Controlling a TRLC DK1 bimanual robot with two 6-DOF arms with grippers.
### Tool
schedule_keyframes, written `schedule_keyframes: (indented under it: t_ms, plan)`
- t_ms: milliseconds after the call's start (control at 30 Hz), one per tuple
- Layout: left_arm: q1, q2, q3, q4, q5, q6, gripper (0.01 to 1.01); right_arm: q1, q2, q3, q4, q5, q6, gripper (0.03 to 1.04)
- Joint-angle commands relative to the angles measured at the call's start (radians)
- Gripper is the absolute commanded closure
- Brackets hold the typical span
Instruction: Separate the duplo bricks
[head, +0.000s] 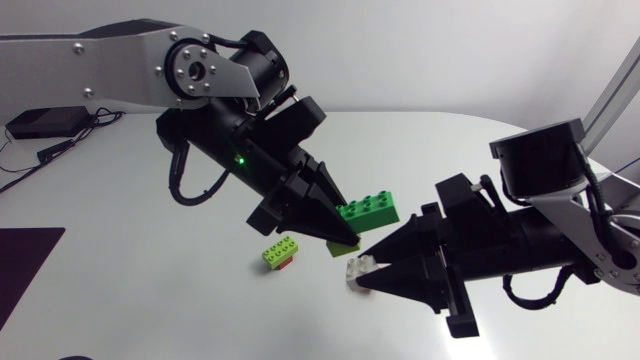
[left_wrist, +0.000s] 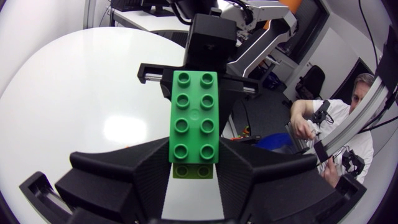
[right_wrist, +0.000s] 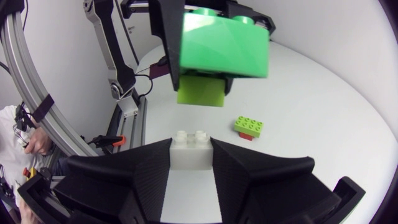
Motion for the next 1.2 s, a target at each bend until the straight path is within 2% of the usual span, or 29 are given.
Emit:
schedule_keyframes:
  t_ms: [0,67,133,333,600,733,1000,1167]
  plan:
    - [0.017,-0.035,0.029,-0.012,0.013,0.0,0.723,-0.071,0.015,-0.027,0.002,0.007,-0.054,0.76]
    - [0.038,-0.04,0.027,-0.012,-0.006,0.009,0.723,-0.155,0.066,-0.033,0.021,0.007,-0.105,0.76]
    - [0.049,-0.046,0.013,-0.012,-0.035,0.023,0.723,-0.215,0.124,-0.059,0.085,0.024,-0.132,0.76]
    - [0.046,-0.057,-0.054,-0.008,-0.139,0.066,0.723,-0.295,0.334,-0.105,0.317,0.139,-0.174,0.75]
    - [0.032,-0.06,-0.108,0.04,-0.225,0.071,0.721,-0.318,0.517,-0.137,0.622,0.287,-0.148,0.74]
    - [0.011,-0.061,-0.137,0.066,-0.279,0.072,0.721,-0.322,0.632,-0.143,0.734,0.313,-0.139,0.74]
    - [0.003,-0.057,-0.146,0.077,-0.311,0.075,0.723,-0.324,0.728,-0.168,0.847,0.32,-0.128,0.73]
    - [-0.005,-0.048,-0.146,0.083,-0.317,0.074,0.721,-0.339,0.734,-0.197,0.858,0.3,-0.137,0.73]
